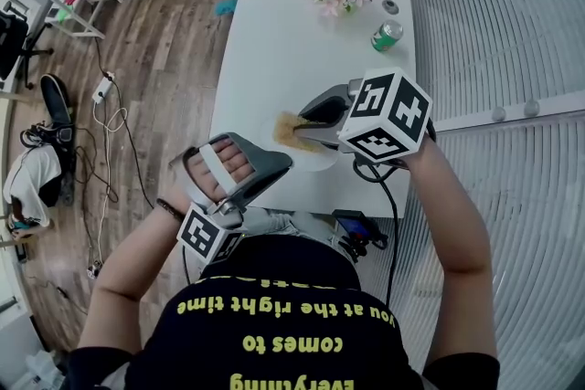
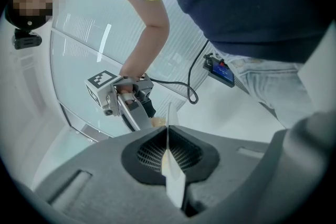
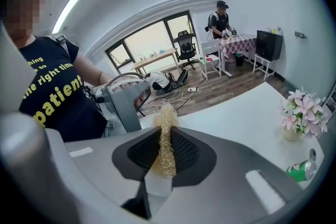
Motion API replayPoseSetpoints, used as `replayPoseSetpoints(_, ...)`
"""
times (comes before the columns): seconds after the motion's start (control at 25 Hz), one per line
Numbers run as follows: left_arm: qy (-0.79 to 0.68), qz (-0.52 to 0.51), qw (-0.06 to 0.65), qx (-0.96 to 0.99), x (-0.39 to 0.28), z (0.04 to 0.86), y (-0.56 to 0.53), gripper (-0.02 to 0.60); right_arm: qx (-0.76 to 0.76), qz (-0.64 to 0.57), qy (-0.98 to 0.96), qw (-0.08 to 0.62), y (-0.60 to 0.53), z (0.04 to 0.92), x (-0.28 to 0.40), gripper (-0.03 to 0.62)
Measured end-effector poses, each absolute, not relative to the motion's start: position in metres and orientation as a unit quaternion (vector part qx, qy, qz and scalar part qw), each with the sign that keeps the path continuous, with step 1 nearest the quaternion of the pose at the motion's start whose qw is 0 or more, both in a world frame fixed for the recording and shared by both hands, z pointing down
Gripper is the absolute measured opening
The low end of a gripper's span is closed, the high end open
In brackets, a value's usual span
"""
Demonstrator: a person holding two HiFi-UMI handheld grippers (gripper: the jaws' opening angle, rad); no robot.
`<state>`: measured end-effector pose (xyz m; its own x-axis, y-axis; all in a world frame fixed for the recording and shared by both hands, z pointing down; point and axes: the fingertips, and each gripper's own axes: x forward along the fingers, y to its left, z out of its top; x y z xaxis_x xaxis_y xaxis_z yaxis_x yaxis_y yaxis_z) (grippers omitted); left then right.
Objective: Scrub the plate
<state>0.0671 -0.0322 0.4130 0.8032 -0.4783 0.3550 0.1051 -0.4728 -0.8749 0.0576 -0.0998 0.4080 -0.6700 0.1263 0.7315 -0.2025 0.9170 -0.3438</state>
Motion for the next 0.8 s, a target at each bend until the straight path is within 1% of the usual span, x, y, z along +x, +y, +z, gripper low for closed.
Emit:
replayPoseSetpoints(0.28,0.125,-0.299,0.489,-0.810,0.064,0.419,-0.036,0.012,0.018,0.189,-0.904,0.383,-0.089,0.393,0.050,0.060)
replayPoseSetpoints(0.44,0.151,-0.300,0.468,-0.817,0.057,0.416,-0.045,0.012,0.048,0.198,-0.919,0.338,-0.098,0.382,0.055,0.060)
replayPoseSetpoints(0.6,0.184,-0.302,0.437,-0.827,0.047,0.413,-0.057,0.012,0.112,0.197,-0.932,0.284,-0.118,0.372,0.067,0.061)
replayPoseSetpoints(0.8,0.217,-0.297,0.403,-0.838,0.037,0.409,-0.071,0.012,0.174,0.186,-0.935,0.248,-0.134,0.366,0.086,0.061)
